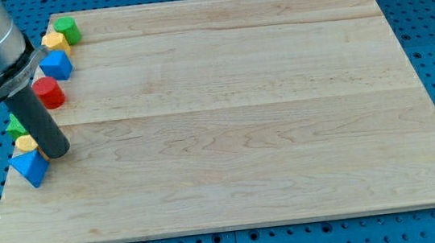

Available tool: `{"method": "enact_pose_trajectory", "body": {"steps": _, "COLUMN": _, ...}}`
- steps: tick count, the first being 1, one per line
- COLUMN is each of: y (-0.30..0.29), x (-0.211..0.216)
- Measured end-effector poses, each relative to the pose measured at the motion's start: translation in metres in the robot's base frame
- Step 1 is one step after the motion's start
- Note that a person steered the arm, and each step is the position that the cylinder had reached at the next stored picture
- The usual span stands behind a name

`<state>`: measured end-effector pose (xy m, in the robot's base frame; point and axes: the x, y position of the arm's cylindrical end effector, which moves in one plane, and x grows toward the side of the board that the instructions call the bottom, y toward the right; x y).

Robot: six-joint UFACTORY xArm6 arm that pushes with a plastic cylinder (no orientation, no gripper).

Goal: Place the yellow heart below the green star

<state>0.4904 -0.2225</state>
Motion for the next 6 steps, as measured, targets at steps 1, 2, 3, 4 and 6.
{"method": "enact_pose_trajectory", "body": {"steps": 1, "y": 0.000, "x": 0.003}}
{"method": "enact_pose_trajectory", "body": {"steps": 2, "y": -0.002, "x": 0.028}}
{"method": "enact_pose_trajectory", "body": {"steps": 3, "y": -0.008, "x": 0.031}}
{"method": "enact_pose_trajectory", "body": {"steps": 4, "y": -0.008, "x": 0.020}}
{"method": "enact_pose_trajectory", "body": {"steps": 6, "y": 0.002, "x": 0.008}}
